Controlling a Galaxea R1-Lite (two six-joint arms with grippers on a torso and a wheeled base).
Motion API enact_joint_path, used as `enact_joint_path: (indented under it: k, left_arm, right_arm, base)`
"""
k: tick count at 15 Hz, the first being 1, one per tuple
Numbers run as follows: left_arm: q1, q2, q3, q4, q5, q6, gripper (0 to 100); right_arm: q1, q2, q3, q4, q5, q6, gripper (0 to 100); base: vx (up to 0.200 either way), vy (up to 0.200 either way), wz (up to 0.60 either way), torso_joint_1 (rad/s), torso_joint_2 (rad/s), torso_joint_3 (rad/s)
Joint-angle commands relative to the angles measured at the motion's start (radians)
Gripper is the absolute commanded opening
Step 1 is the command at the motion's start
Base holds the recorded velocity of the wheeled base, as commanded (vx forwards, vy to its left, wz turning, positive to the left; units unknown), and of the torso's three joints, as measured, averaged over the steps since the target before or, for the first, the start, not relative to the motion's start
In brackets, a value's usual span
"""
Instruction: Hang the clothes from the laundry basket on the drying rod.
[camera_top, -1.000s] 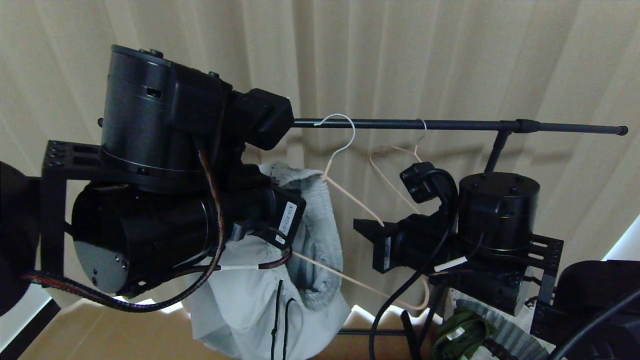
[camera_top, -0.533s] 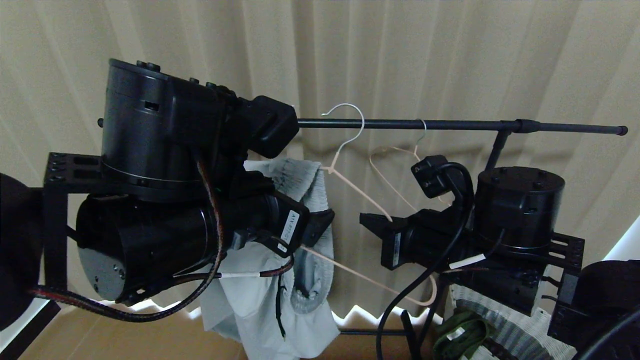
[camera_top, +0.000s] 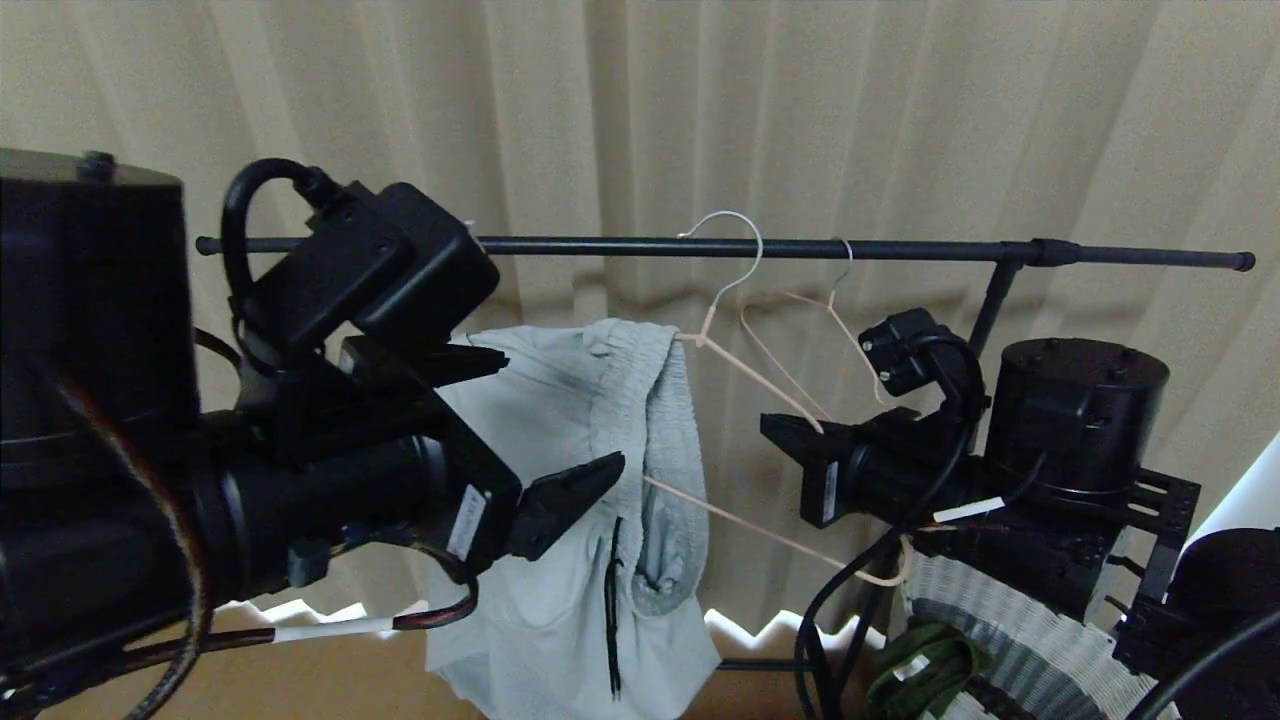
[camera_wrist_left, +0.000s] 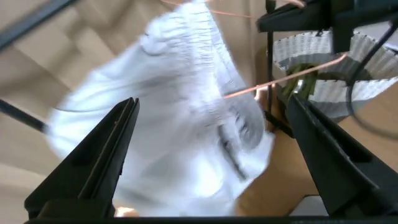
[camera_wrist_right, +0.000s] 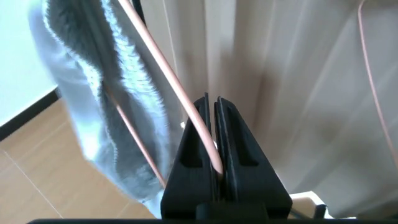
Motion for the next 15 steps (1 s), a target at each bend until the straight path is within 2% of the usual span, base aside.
enact_joint_path:
  k: [1, 4, 5, 7, 9, 11, 13, 14, 15]
  left_arm:
    - [0.103, -0.067, 0.027, -0.004, -0.062, 0.045, 100]
    - [0.212, -0.055, 0.056, -0.077, -0.19, 0.056, 100]
    - [0.246, -0.035, 0.076, -0.129, -0.236, 0.08, 100]
    - [0.273, -0.027, 0.106, -0.181, -0.279, 0.148, 100]
    - [0.275, -0.024, 0.133, -0.19, -0.329, 0.24, 100]
    - [0.275, 0.002, 0.131, -0.218, -0.36, 0.315, 100]
    - [0.273, 0.06, 0.128, -0.299, -0.365, 0.369, 100]
    - [0.275, 0.089, 0.128, -0.343, -0.365, 0.393, 100]
    - [0.275, 0.089, 0.128, -0.343, -0.365, 0.393, 100]
  right_arm:
    - [-0.008, -0.036, 0.033, -0.001, 0.004, -0.009, 0]
    - [-0.008, -0.072, 0.072, -0.001, 0.009, -0.049, 0]
    - [-0.007, -0.089, 0.083, -0.001, 0.012, -0.072, 0]
    - [-0.007, -0.115, 0.091, 0.001, 0.027, -0.1, 0]
    - [-0.007, -0.12, 0.095, 0.001, 0.047, -0.119, 0]
    - [0.01, -0.117, 0.097, -0.001, 0.049, -0.123, 0]
    - [0.032, -0.118, 0.094, -0.001, 0.049, -0.124, 0]
    - [0.043, -0.118, 0.094, -0.001, 0.049, -0.124, 0]
    - [0.043, -0.118, 0.094, -0.001, 0.049, -0.124, 0]
  base:
    - [0.0, 0.0, 0.0, 0.0, 0.0, 0.0]
    - [0.0, 0.0, 0.0, 0.0, 0.0, 0.0]
    - [0.0, 0.0, 0.0, 0.0, 0.0, 0.0]
    - [0.0, 0.0, 0.0, 0.0, 0.0, 0.0]
    - [0.0, 0.0, 0.0, 0.0, 0.0, 0.0]
    - [0.0, 0.0, 0.0, 0.0, 0.0, 0.0]
    - [0.0, 0.0, 0.0, 0.0, 0.0, 0.0]
    - [0.0, 0.0, 0.0, 0.0, 0.0, 0.0]
    - [0.0, 0.0, 0.0, 0.0, 0.0, 0.0]
